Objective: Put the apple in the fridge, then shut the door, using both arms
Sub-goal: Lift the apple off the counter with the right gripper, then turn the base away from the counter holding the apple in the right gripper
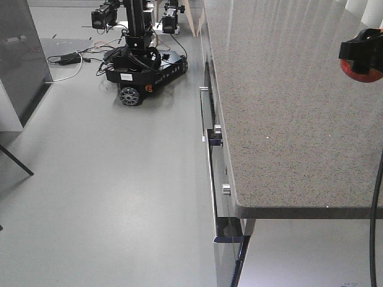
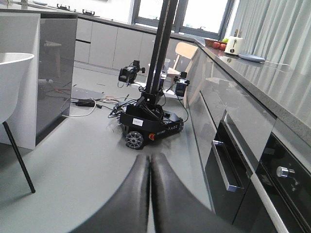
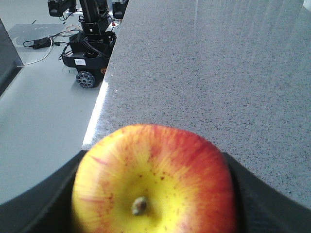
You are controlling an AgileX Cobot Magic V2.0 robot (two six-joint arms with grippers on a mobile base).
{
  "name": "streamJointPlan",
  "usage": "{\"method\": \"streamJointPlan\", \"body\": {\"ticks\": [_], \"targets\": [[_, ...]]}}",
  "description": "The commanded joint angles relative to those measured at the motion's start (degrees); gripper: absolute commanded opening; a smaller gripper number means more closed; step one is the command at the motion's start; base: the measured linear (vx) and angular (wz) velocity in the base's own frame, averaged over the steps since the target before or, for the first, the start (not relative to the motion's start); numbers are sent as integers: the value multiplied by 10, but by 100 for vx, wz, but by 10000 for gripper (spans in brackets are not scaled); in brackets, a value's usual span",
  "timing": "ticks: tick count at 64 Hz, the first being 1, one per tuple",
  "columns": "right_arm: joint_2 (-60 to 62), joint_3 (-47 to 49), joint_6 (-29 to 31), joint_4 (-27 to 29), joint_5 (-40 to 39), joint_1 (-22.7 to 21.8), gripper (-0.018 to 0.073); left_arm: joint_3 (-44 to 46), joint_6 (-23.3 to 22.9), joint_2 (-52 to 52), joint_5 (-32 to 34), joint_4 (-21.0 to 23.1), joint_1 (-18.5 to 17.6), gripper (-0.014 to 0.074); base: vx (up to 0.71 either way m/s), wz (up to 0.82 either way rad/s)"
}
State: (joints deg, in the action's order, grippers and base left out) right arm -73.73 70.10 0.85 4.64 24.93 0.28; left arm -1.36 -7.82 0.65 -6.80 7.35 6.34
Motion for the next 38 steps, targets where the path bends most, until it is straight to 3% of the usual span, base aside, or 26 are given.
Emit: {"method": "streamJointPlan", "body": {"ticks": [1, 38], "targets": [[17, 18, 4, 2, -45, -3, 8, -17, -5, 9, 46, 1, -1, -6, 0, 0], [17, 18, 4, 2, -43, -3, 8, -17, -5, 9, 46, 1, -1, -6, 0, 12]]}}
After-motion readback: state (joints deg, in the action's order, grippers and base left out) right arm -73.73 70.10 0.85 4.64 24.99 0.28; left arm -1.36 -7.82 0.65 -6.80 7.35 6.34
